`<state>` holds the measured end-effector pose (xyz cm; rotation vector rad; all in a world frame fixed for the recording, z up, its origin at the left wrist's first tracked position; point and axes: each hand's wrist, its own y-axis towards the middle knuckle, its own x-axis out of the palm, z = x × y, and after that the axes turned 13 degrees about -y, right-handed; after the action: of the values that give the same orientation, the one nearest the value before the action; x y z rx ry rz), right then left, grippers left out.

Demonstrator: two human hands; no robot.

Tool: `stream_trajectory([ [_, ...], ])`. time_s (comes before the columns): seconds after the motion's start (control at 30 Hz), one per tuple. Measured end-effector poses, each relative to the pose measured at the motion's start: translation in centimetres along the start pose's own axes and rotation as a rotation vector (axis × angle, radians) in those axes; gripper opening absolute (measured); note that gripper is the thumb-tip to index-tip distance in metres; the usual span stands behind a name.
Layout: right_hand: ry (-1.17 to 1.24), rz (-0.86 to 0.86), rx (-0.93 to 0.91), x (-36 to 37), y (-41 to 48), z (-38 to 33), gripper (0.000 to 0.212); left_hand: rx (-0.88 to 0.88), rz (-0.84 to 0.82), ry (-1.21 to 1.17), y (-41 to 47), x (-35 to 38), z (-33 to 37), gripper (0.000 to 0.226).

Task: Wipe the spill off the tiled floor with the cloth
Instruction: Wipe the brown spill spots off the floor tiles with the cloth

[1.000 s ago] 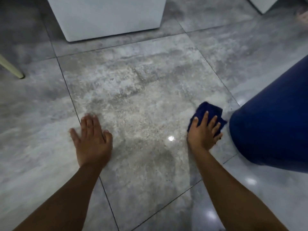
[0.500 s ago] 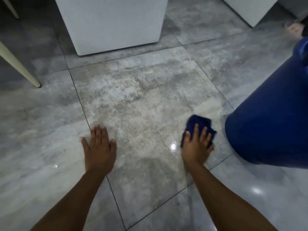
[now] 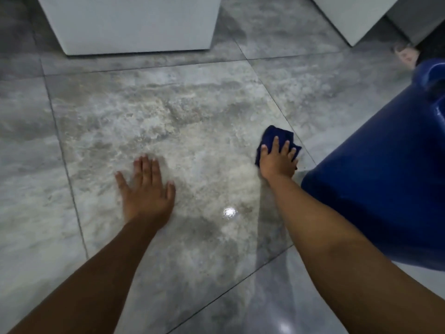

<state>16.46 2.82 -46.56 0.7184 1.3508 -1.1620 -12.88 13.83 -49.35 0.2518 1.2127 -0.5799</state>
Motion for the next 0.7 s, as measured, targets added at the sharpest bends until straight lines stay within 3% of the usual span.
stream_trajectory([
  [0.13, 0.118, 0.076, 0.236, 1.3, 1.9, 3.5, 0.066, 0.026, -0.015, -0.026, 0.0, 1.9, 1.9, 0.070],
  [0.27, 0.197, 0.061, 0.325, 4.0, -5.7, 0.0, 0.069, 0.005, -0.058, -0.036, 0.6, 1.9, 1.9, 0.069],
  [0.33, 0.151, 0.105, 0.158, 5.2, -12.4, -2.4, 0.069, 0.008, -0.083, -0.057, 0.2, 1.0, 1.6, 0.069],
  [0.4, 0.111, 0.152, -0.126, 5.4, -16.1, -4.8, 0.069, 0.027, -0.112, -0.067, 0.5, 0.0, 1.7, 0.068],
  [0.43, 0.085, 0.171, -0.256, 5.0, -16.2, -5.5, 0.069, 0.021, -0.125, -0.065, 0.6, -0.4, 1.5, 0.068],
  [0.5, -0.018, 0.192, -0.339, 4.3, -13.2, -4.0, 0.066, 0.034, -0.094, -0.106, 0.6, -0.3, 1.1, 0.066],
  [0.6, -0.007, 0.135, -0.069, 4.9, -11.6, 1.5, 0.065, 0.005, -0.071, -0.087, -3.3, -0.8, -2.1, 0.063],
  [0.7, 0.097, 0.083, 0.112, 7.1, -18.5, 3.7, 0.066, -0.063, -0.008, -0.085, -7.0, -2.1, -6.6, 0.070],
])
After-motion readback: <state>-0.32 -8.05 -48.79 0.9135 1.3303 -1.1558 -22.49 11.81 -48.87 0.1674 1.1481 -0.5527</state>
